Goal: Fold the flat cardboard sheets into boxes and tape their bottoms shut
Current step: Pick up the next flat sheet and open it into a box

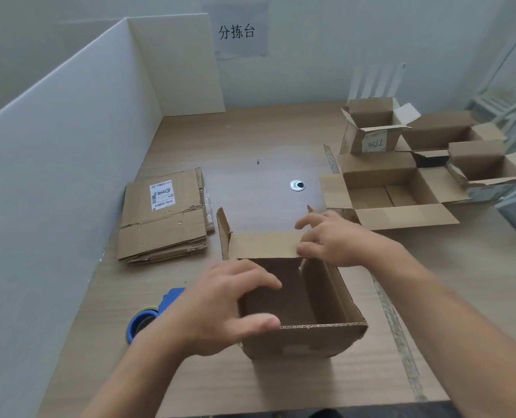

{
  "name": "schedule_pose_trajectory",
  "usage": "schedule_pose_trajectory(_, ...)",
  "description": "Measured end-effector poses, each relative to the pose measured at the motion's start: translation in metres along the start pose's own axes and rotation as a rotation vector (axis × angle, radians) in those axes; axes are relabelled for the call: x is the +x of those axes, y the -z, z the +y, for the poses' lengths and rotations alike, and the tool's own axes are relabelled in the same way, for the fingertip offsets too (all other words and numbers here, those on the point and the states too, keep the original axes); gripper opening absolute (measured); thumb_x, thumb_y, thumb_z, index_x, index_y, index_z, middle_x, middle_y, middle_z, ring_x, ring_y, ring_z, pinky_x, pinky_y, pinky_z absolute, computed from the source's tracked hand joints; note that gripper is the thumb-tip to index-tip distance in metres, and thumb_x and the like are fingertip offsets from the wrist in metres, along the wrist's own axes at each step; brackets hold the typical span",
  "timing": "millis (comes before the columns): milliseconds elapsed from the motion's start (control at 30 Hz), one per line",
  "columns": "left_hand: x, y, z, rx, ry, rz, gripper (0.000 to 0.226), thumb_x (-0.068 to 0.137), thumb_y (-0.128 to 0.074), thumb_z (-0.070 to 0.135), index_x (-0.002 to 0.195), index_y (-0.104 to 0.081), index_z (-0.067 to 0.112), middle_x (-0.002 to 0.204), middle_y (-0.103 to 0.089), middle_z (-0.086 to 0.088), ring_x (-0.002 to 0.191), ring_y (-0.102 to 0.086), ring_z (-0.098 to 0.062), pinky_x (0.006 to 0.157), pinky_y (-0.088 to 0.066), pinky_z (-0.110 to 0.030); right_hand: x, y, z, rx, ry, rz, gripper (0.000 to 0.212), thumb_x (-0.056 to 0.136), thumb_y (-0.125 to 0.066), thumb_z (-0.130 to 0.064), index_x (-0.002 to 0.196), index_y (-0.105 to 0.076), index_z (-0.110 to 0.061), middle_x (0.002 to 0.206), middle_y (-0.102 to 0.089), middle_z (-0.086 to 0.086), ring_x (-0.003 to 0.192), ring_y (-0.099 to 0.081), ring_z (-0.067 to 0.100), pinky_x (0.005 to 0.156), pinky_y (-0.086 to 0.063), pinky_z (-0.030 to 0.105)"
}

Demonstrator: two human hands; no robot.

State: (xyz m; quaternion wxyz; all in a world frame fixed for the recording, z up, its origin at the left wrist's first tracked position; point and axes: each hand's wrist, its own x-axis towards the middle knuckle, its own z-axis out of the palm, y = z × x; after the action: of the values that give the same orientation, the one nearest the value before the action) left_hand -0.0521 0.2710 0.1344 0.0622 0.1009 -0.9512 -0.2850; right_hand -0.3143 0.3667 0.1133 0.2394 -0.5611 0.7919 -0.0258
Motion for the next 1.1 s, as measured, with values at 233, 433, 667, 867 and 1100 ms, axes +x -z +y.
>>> schedule_pose_trajectory(233, 0.007, -0.01, -0.004, 0.393, 0.098, -0.192, 0.032, 0.094, -0.054, 0.052, 0.124, -0.057, 0.04, 0.128, -0.049, 0.019, 0.117, -0.044, -0.009, 0.103, -0.03, -0.03, -0.004, -0.007, 0.005, 0.14, 0.044, 0.069, 0.028, 0.101, -0.046, -0.042, 0.116, -0.068, -0.036, 0.158, -0.017, -0.021, 0.142, -0.013, 0.005, 0.117, -0.022, 0.039)
schedule_pose_trajectory(433, 0.012, -0.026, -0.019, 0.618, 0.352, 0.085, 0.078, 0.05, -0.09, 0.052, 0.12, -0.065, 0.027, 0.135, -0.055, -0.004, 0.128, -0.049, -0.033, 0.098, -0.043, -0.052, -0.018, -0.022, 0.008, 0.482, 0.057, 0.43, 0.044, 0.101, -0.052, -0.029, 0.143, -0.044, -0.035, 0.157, -0.024, -0.013, 0.137, -0.03, 0.004, 0.106, -0.022, 0.021)
schedule_pose_trajectory(667, 0.023, -0.037, -0.01, 0.402, 0.456, 0.05, 0.096, 0.086, -0.069, 0.03, 0.157, -0.004, 0.036, 0.158, 0.027, -0.003, 0.15, 0.006, -0.033, 0.12, -0.021, -0.039, -0.02, -0.038, 0.002, 0.535, 0.046, 0.42, 0.035, 0.103, -0.044, -0.035, 0.134, -0.059, -0.025, 0.159, -0.024, -0.015, 0.141, -0.028, -0.002, 0.111, -0.025, 0.021)
schedule_pose_trajectory(867, 0.034, -0.043, -0.001, 0.167, 0.393, 0.023, 0.098, 0.088, -0.064, 0.034, 0.153, 0.008, 0.049, 0.16, 0.028, 0.01, 0.152, 0.011, -0.021, 0.123, -0.016, -0.038, -0.018, -0.012, -0.017, 0.084, -0.093, 0.091, 0.033, 0.1, -0.035, -0.057, 0.092, -0.062, -0.041, 0.162, 0.007, -0.019, 0.147, -0.012, 0.013, 0.107, -0.035, 0.048)
schedule_pose_trajectory(1100, 0.01, -0.04, -0.025, -0.355, 0.329, 0.233, 0.082, 0.083, -0.057, 0.054, 0.155, -0.02, 0.039, 0.159, -0.016, 0.027, 0.143, -0.014, 0.014, 0.12, -0.026, -0.032, -0.006, -0.027, -0.032, 0.114, -0.088, 0.063, 0.037, 0.101, -0.035, -0.054, 0.098, -0.065, -0.032, 0.164, 0.009, -0.011, 0.149, -0.007, 0.019, 0.109, -0.029, 0.043)
